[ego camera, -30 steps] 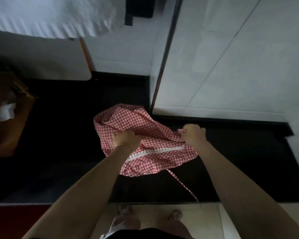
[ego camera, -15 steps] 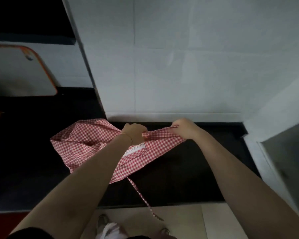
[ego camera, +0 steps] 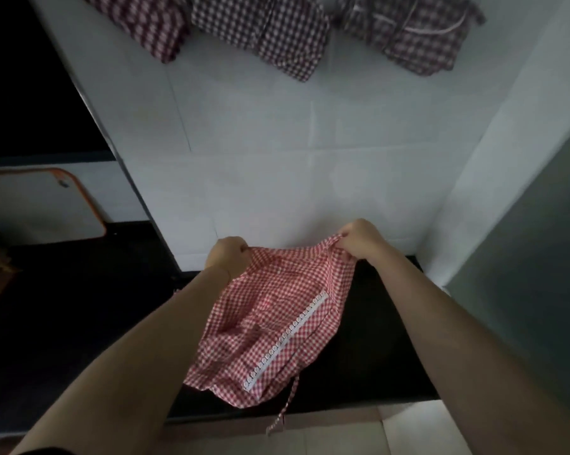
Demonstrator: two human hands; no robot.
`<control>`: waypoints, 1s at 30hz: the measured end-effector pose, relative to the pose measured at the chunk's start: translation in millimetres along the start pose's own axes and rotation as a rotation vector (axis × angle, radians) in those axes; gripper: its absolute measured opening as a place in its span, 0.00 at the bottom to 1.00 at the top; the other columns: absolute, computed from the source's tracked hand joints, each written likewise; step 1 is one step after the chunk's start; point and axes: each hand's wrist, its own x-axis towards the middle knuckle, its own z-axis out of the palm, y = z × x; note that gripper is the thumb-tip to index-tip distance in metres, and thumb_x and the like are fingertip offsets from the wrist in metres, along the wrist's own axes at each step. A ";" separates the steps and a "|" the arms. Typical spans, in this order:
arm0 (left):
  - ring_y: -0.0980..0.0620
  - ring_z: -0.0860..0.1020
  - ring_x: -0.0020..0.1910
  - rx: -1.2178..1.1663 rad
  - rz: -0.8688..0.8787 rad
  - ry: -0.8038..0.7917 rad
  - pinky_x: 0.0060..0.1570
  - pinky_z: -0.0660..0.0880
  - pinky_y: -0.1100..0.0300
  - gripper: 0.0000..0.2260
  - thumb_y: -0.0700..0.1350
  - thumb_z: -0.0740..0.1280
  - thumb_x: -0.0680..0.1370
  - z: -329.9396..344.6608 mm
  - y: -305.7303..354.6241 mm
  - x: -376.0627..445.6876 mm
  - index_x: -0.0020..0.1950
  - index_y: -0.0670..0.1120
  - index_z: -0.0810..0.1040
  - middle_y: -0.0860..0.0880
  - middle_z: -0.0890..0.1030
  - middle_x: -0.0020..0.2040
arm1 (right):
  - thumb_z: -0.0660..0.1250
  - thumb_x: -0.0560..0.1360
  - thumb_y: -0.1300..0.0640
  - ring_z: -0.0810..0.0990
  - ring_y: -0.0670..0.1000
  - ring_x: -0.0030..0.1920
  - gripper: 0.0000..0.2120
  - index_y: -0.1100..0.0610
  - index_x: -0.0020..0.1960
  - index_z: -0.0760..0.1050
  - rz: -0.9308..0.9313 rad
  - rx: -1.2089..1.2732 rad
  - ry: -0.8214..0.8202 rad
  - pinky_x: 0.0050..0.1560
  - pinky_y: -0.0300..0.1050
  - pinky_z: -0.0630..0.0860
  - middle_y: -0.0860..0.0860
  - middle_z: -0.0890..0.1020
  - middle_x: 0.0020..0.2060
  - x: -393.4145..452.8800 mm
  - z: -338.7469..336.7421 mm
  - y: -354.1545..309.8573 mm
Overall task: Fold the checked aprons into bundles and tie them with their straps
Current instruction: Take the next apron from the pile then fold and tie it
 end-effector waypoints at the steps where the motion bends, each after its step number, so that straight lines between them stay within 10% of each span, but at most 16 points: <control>1: 0.48 0.76 0.45 -0.053 0.029 0.047 0.45 0.69 0.60 0.09 0.46 0.63 0.80 -11.9 7.0 -3.6 0.48 0.45 0.83 0.45 0.83 0.50 | 0.64 0.77 0.63 0.84 0.58 0.36 0.11 0.64 0.38 0.81 -0.005 0.058 0.043 0.38 0.47 0.80 0.61 0.84 0.35 -5.2 -7.8 -6.4; 8: 0.40 0.77 0.58 0.029 0.194 0.270 0.51 0.70 0.58 0.11 0.45 0.63 0.79 -145.9 50.3 -25.0 0.56 0.44 0.82 0.40 0.81 0.58 | 0.68 0.77 0.60 0.85 0.61 0.44 0.09 0.67 0.50 0.80 -0.029 0.041 0.024 0.47 0.52 0.83 0.63 0.84 0.46 -64.7 -97.8 -85.5; 13: 0.36 0.77 0.48 -0.113 0.364 0.769 0.44 0.73 0.50 0.11 0.44 0.57 0.82 -255.6 87.2 -72.4 0.53 0.39 0.75 0.35 0.79 0.50 | 0.57 0.82 0.60 0.79 0.63 0.53 0.11 0.65 0.56 0.75 -0.344 -0.046 0.806 0.47 0.50 0.71 0.66 0.80 0.53 -121.4 -161.6 -161.7; 18: 0.37 0.74 0.65 0.175 0.186 0.502 0.65 0.68 0.46 0.16 0.41 0.59 0.80 -281.1 81.4 -97.4 0.67 0.40 0.75 0.38 0.76 0.66 | 0.58 0.80 0.61 0.80 0.63 0.58 0.15 0.67 0.61 0.77 -0.194 -0.322 0.665 0.55 0.50 0.75 0.65 0.80 0.59 -151.0 -172.1 -178.3; 22: 0.37 0.77 0.59 0.071 0.274 0.614 0.57 0.73 0.50 0.14 0.40 0.57 0.80 -279.2 74.4 -116.5 0.60 0.39 0.78 0.37 0.80 0.59 | 0.55 0.81 0.59 0.80 0.61 0.56 0.15 0.65 0.59 0.77 -0.183 -0.186 0.860 0.54 0.50 0.75 0.63 0.80 0.57 -171.9 -180.8 -180.4; 27: 0.38 0.78 0.54 -0.080 0.291 0.722 0.48 0.71 0.52 0.13 0.46 0.54 0.83 -290.9 84.4 -139.5 0.59 0.44 0.75 0.40 0.80 0.57 | 0.71 0.75 0.55 0.80 0.60 0.59 0.25 0.63 0.68 0.67 -0.132 0.272 0.664 0.54 0.44 0.77 0.60 0.76 0.63 -187.7 -198.6 -191.8; 30: 0.41 0.78 0.50 -0.264 0.374 0.918 0.43 0.69 0.54 0.12 0.47 0.54 0.83 -313.8 98.6 -150.5 0.54 0.44 0.75 0.42 0.81 0.52 | 0.59 0.82 0.53 0.85 0.51 0.34 0.10 0.59 0.57 0.64 -0.292 0.444 0.843 0.32 0.39 0.79 0.54 0.79 0.48 -203.9 -216.4 -207.4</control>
